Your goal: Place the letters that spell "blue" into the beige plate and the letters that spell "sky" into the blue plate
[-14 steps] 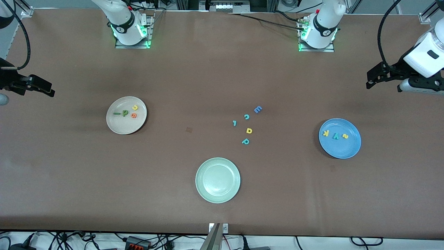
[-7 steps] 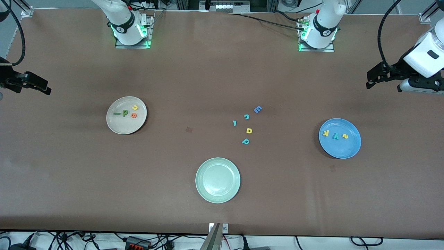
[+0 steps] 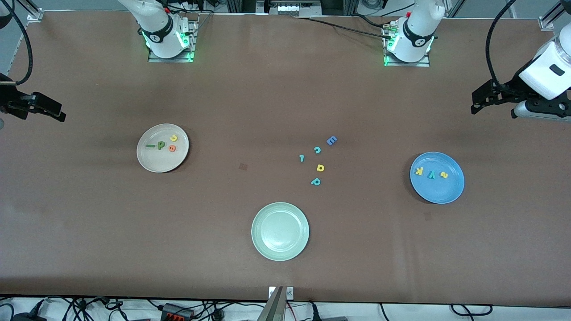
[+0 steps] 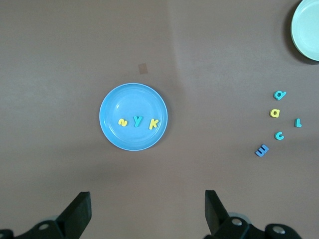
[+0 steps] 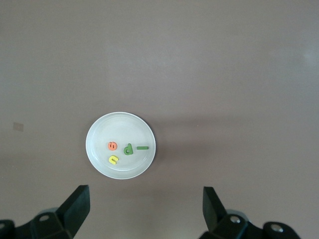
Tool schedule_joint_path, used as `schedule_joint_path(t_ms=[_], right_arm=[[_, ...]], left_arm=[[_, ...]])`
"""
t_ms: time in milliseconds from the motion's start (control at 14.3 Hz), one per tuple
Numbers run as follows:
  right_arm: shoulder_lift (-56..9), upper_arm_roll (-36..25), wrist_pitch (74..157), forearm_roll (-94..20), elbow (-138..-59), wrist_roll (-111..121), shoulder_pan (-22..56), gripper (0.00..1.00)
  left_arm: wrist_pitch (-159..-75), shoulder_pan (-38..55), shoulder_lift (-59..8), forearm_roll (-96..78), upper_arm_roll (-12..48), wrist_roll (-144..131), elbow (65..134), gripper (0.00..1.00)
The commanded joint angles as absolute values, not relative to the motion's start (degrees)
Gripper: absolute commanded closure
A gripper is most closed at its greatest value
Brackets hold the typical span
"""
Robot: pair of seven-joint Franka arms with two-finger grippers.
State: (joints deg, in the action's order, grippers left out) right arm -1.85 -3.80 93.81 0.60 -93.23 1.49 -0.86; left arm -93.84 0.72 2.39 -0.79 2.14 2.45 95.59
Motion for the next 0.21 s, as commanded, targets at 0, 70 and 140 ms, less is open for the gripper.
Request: schedule_joint_path(t_ms=[0, 70, 140], right_arm=[[-0.35, -3.25, 93.87, 1.32, -94.75, 1.58, -1.58, 0.0], [-0.35, -3.25, 93.87, 1.32, -94.75, 1.67, -1.58, 0.0], [-0.35, -3.25, 93.87, 1.32, -94.75, 1.67, -1.58, 0.0]], left_arm=[[-92.46, 0.7, 1.49, 0.18, 2.29, 1.67, 93.69, 0.0], [-92.46, 0.7, 1.49, 0.18, 2.29, 1.67, 93.69, 0.0], [-92.46, 0.79, 1.49, 0.18, 2.29, 1.67, 93.69, 0.0]])
